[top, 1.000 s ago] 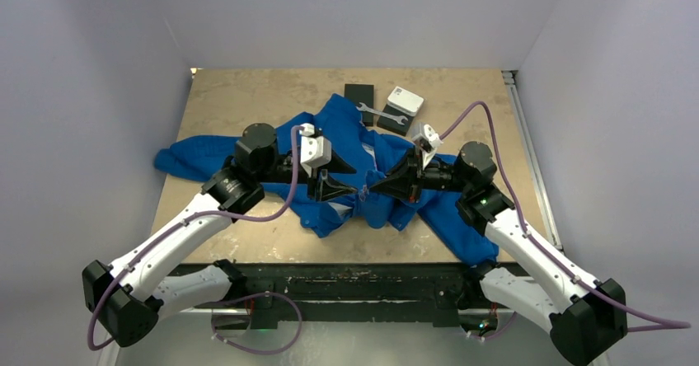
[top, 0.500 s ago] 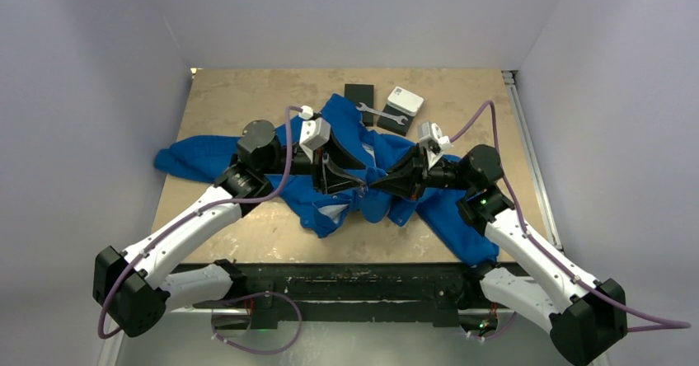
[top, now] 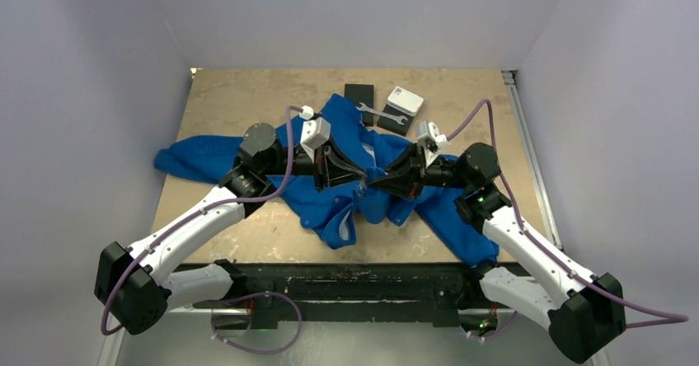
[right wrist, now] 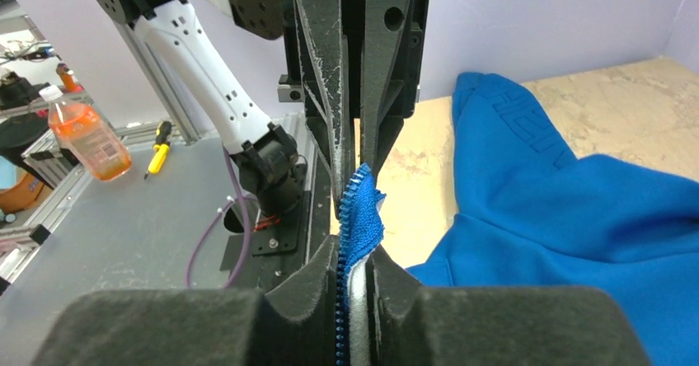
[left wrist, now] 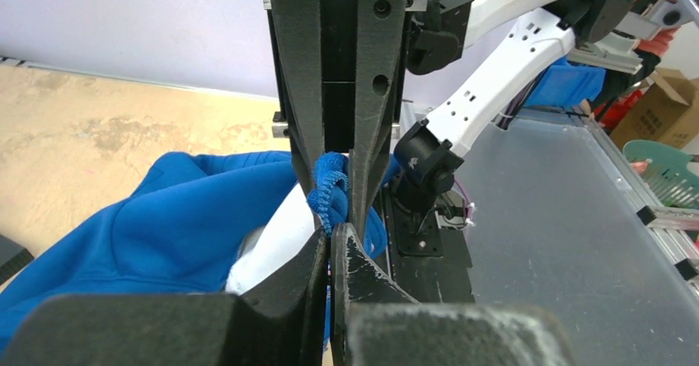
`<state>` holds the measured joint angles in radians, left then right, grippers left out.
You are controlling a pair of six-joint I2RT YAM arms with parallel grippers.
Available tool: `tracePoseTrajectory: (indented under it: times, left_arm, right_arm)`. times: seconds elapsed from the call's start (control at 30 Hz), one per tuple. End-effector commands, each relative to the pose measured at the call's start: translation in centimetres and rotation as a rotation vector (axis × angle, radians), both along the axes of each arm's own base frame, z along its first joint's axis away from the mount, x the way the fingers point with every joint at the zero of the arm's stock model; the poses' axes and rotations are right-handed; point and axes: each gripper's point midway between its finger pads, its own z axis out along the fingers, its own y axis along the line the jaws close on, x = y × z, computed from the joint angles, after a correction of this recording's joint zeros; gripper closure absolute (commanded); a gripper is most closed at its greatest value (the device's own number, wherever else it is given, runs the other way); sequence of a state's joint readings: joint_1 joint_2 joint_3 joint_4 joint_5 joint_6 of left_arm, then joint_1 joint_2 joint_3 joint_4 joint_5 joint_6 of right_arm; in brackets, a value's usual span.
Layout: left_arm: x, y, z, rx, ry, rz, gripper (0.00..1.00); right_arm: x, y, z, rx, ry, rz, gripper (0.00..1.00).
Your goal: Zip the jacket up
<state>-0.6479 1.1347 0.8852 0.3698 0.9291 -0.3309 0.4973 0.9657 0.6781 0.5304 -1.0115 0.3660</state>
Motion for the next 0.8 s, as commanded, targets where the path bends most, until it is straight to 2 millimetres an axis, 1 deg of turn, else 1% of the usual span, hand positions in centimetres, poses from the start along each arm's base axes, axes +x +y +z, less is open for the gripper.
tracePoseTrajectory:
  times: [0.0,0.1,0.17,0.23,0.3,0.4,0.47,0.53,0.6,0.63,0.7,0.77]
  left_arm:
    - [1.4,0.8,0.9,0.021,-0.107,0.076,1.00]
    - [1.7,1.4,0.1,0.088,-0.162,0.091,1.00]
    - [1.6,2.0,-1.0,0.159,-0.211,0.091,1.00]
    - [1.9,2.7,-1.5,0.208,-0.250,0.118,1.00]
    - [2.0,3.0,-1.5,0.216,-0.262,0.139,1.00]
    - [1.6,3.0,-1.2,0.192,-0.246,0.133,1.00]
    - [1.5,2.9,-1.0,0.177,-0.237,0.135,1.00]
    - [1.5,2.9,-0.7,0.162,-0.233,0.141,1.00]
    - [1.4,2.9,-0.4,0.141,-0.217,0.146,1.00]
    - [1.4,2.8,0.1,0.115,-0.220,0.149,1.00]
    - [1.0,2.7,0.7,0.082,-0.197,0.143,1.00]
    - [0.8,2.7,1.0,0.067,-0.189,0.139,1.00]
  right_arm:
    - [0.4,-0.1,0.5,-0.027,-0.033,-0.030,0.79]
    - [0.6,-0.3,0.3,-0.046,-0.016,-0.051,0.72]
    - [0.9,-0.4,0.3,-0.058,-0.016,-0.072,0.70]
    - [1.2,-0.4,0.1,-0.076,-0.011,-0.077,0.70]
    - [1.4,-0.2,-0.1,-0.087,-0.005,-0.067,0.70]
    - [1.3,0.1,-0.3,-0.088,0.002,-0.032,0.70]
    - [1.3,0.2,-0.1,-0.088,0.003,-0.022,0.67]
    - [1.7,0.3,0.9,-0.069,-0.028,-0.038,0.53]
    - [2.6,0.6,2.2,-0.034,-0.077,-0.063,0.42]
    - [2.8,0.7,2.7,-0.011,-0.097,-0.066,0.38]
    - [2.7,1.1,3.1,0.048,-0.100,-0.037,0.31]
    - [2.3,1.5,2.5,0.086,-0.086,0.005,0.25]
